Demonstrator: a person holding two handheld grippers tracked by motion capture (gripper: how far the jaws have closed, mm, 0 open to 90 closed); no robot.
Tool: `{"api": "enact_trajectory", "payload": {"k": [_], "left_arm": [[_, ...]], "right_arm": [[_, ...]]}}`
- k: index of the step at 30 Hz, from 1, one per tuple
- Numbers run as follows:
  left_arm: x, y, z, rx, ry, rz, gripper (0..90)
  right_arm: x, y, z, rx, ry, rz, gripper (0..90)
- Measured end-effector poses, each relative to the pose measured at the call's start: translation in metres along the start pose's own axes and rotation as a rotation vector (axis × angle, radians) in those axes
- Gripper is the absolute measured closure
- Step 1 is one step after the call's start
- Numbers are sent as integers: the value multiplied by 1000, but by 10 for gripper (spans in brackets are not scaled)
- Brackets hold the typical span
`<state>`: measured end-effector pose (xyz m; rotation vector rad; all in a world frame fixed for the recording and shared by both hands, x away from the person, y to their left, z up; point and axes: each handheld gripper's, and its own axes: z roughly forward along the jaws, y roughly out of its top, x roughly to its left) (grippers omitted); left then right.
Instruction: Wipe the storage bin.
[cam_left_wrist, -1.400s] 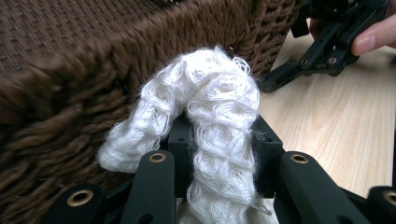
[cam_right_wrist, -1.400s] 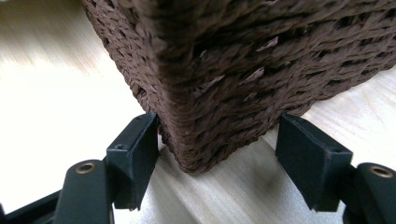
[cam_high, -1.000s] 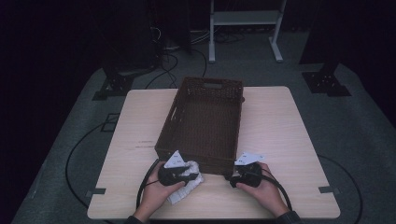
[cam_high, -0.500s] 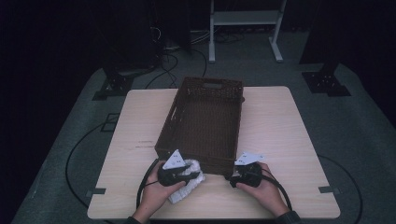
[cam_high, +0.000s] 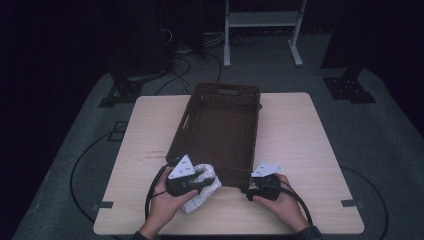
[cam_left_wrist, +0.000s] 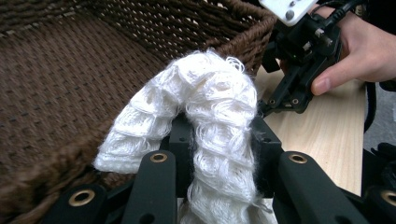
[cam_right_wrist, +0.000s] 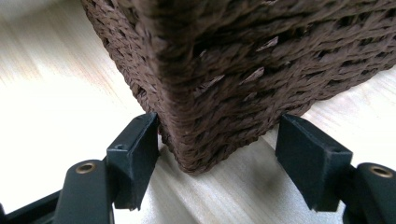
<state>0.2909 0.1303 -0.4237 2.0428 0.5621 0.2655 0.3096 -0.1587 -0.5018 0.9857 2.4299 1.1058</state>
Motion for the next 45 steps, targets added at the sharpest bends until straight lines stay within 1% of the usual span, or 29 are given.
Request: {"api": "enact_trajectory", "payload": {"k": [2,11,16,22,26,29,31,32,35,36,38,41,45], "left_arm": [[-1,-2,4,3,-3,-3,682],[-2,-12,28,65,-28,-10,682],[-2,-14,30,66,-31,-14,683],[-4,-16,34,86,-35,-9,684],[-3,-23,46,146,-47,-13,683],[-2,-24,52,161,-51,-12,684],[-3,-24,53,161,-51,-16,684],[-3,-25,54,173,-53,-8,684],[-5,-30,61,198,-61,-9,681],[-5,-31,63,205,-63,-4,682],[-6,-30,63,200,-59,-11,682],[-6,-26,58,193,-51,3,683],[-9,-14,47,135,-48,4,683]], "right_arm": [[0,0,0,1,0,0,296],[0,0,0,1,0,1,296],[0,0,0,0,0,1,296],[0,0,0,1,0,1,297],[0,0,0,0,-1,-2,296],[0,0,0,0,-1,-1,296],[0,0,0,0,-1,-1,297],[0,0,0,0,-1,-2,296],[0,0,0,0,-1,-1,296],[0,0,0,0,-1,-2,296],[0,0,0,0,-1,-1,296],[0,0,0,0,-1,-1,297],[0,0,0,0,-1,-1,297]]}}
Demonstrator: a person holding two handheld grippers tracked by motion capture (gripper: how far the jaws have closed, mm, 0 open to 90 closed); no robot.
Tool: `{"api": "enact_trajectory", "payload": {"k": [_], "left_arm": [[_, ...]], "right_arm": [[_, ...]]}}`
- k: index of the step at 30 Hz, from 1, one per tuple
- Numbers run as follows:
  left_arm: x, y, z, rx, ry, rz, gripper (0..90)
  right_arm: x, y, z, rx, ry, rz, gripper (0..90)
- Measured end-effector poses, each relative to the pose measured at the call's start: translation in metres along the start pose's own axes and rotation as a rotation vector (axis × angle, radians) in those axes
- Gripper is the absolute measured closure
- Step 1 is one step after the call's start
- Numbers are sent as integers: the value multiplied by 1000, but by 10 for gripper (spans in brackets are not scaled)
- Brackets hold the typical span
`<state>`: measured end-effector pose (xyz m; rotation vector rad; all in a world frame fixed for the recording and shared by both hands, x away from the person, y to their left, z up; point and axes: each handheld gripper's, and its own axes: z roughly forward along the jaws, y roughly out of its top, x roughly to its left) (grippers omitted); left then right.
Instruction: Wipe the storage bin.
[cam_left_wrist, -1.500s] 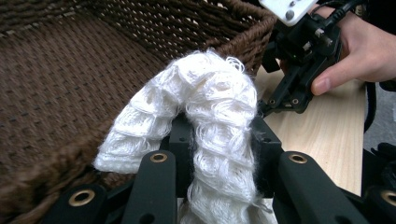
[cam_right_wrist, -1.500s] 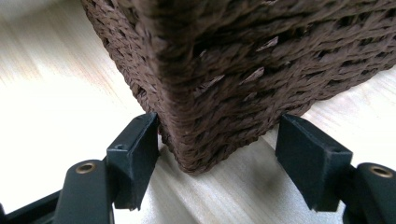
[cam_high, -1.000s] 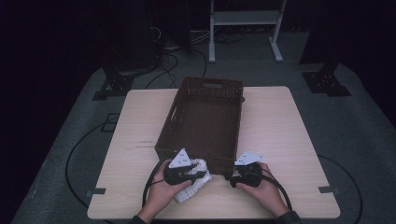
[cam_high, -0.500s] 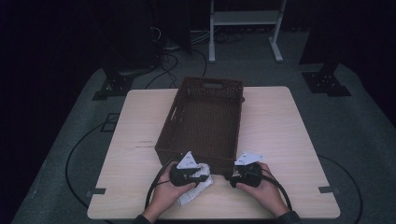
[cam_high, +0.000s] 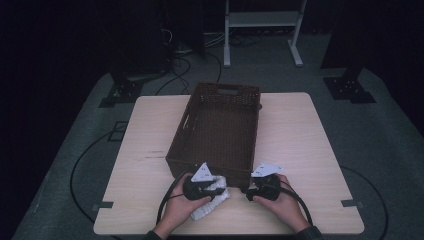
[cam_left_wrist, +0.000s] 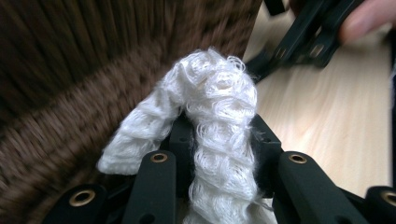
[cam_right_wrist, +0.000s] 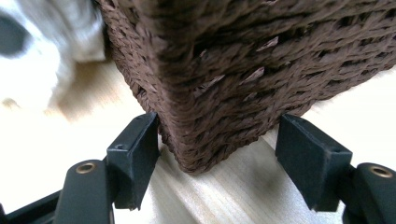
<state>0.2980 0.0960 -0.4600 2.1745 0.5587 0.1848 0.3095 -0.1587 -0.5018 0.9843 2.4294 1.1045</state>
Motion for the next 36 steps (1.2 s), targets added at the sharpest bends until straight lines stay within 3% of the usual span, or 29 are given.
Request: {"api": "enact_trajectory", "payload": {"k": [5,13,18,26,36], "left_arm": [[-6,14,-15,-65,1,20,681],[-10,30,-30,-117,-8,37,680],[-11,33,-23,-99,-21,39,682],[-11,27,2,-44,-43,34,684],[-10,13,30,63,-45,49,683]], "right_arm": [[0,0,0,0,1,0,298],[0,0,0,0,1,-1,298],[0,0,0,-1,1,-2,299],[0,0,0,0,1,0,298],[0,0,0,0,2,-1,300]]}}
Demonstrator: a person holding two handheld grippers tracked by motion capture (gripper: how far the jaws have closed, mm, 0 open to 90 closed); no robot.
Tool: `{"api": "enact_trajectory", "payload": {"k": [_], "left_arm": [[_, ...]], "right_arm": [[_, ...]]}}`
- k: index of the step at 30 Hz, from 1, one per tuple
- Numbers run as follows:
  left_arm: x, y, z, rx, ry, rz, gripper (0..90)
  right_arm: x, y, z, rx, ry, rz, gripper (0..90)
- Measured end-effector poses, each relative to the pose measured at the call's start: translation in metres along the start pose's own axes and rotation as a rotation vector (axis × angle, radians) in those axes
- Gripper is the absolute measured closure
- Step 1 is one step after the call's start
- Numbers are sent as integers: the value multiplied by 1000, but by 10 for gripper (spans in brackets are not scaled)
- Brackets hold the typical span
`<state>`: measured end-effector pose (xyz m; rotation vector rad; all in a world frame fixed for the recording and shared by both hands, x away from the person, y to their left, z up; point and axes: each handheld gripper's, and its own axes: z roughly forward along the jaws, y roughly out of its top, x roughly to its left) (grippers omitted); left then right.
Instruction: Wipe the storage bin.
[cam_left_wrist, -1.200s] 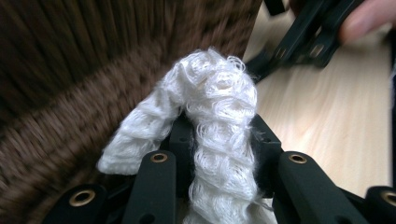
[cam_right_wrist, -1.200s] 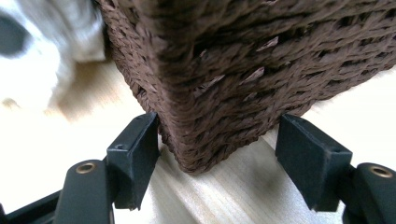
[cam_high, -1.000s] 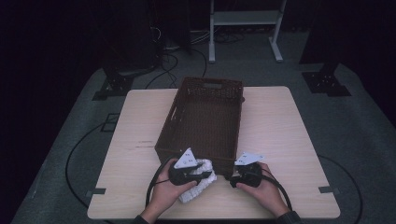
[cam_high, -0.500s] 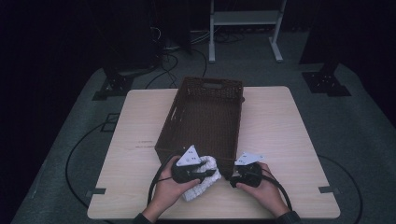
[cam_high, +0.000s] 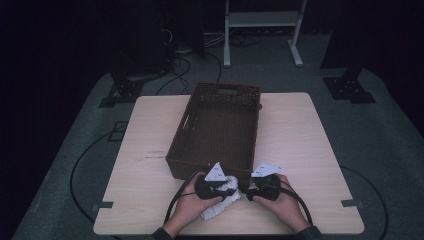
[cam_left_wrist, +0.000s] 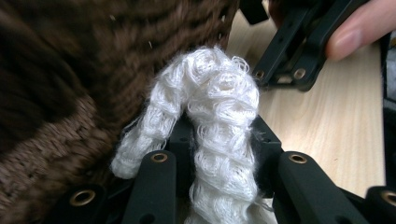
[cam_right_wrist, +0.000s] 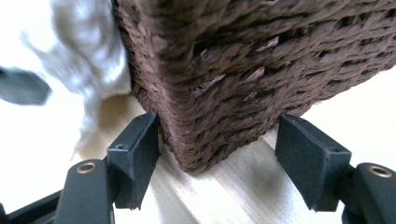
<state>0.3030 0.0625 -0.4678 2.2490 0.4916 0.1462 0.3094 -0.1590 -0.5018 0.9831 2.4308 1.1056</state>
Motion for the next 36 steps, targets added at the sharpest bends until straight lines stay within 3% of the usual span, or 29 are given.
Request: {"api": "enact_trajectory", "payload": {"k": [6,11,26,36], "left_arm": [[-1,-7,12,20,-10,-7,685],[-2,-3,5,7,-7,0,684],[-13,30,-37,-151,-11,18,681],[-11,37,-19,-121,-41,21,682]], "right_arm": [[0,0,0,-1,-1,-2,301],[0,0,0,-1,-1,-4,303],[0,0,0,-1,0,-4,303],[0,0,0,-2,0,-3,303]]}}
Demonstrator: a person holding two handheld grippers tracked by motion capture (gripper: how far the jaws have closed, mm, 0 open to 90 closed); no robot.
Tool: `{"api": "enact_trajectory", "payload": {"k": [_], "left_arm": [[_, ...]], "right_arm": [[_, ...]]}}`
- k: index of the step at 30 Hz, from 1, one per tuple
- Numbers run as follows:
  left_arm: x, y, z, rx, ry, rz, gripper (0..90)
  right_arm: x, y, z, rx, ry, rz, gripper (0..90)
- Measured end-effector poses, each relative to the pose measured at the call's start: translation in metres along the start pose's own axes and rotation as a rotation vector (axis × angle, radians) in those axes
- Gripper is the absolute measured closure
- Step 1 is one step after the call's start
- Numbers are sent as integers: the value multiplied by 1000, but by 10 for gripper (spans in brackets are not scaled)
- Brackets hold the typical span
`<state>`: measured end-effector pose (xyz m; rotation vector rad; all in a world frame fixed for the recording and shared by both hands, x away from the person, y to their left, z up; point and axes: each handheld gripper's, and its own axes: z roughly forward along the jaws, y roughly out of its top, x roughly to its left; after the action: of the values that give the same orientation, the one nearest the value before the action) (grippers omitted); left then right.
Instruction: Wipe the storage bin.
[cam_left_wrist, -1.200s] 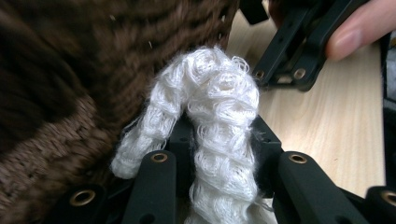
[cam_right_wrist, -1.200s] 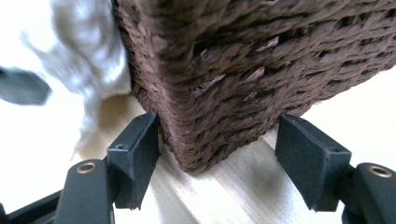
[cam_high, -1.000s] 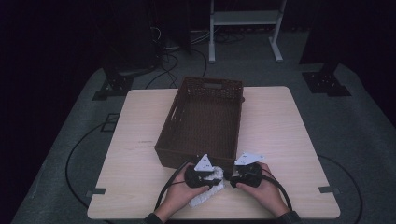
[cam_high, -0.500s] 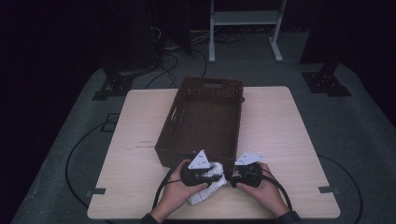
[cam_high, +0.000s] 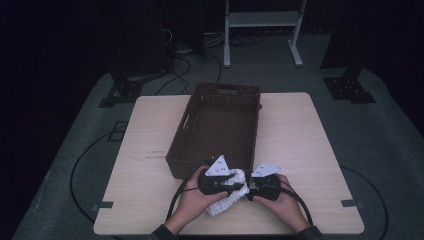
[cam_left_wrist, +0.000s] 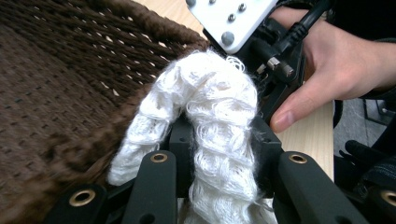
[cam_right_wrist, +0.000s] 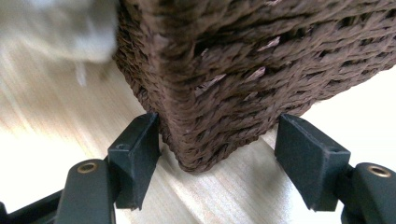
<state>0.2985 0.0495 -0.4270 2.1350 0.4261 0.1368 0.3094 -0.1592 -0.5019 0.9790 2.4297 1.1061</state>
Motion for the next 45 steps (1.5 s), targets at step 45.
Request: {"api": "enact_trajectory", "payload": {"k": [45], "left_arm": [[13,-24,-56,42,25,-106,679]], "right_arm": [[0,0,0,0,3,-9,310]]}}
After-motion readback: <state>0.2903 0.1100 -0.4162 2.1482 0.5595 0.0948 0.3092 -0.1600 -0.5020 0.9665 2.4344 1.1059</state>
